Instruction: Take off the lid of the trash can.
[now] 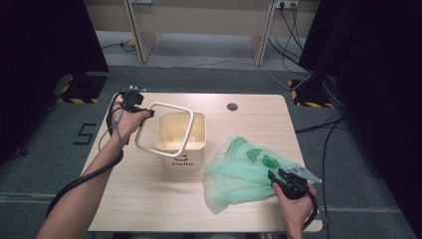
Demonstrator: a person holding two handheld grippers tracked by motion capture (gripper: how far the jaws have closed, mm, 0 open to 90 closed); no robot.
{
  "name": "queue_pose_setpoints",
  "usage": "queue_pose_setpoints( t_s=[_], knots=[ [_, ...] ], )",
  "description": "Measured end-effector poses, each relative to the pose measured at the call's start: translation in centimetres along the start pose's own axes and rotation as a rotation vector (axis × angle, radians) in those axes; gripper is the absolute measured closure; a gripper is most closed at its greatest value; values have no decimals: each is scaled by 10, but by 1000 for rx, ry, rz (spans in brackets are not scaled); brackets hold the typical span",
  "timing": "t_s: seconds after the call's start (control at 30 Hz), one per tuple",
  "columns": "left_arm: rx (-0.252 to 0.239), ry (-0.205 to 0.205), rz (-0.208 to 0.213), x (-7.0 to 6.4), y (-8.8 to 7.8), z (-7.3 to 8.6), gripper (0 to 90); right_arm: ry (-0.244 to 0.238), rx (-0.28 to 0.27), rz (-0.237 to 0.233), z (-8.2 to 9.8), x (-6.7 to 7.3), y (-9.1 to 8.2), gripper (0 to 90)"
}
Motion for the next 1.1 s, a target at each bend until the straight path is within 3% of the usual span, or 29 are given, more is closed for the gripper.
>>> queue_pose_setpoints(
  t_s=[0.7,1.1],
  knots=[
    [15,-27,-18,19,-8,4,808,-1,3,1,0,0,0,538],
    [18,-47,-34,37,-15,8,808,-1,5,2,0,0,0,538]
  ],
)
Point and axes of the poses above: each handheld gripper's, and its own axes: y roughly forward along the jaws, z roughly out of its underside, x roughly to its left, the point moved 5 cm from there along y, roughly forward along the jaws, and after that the axes turned 1 degree about x, right-handed, at the moved point
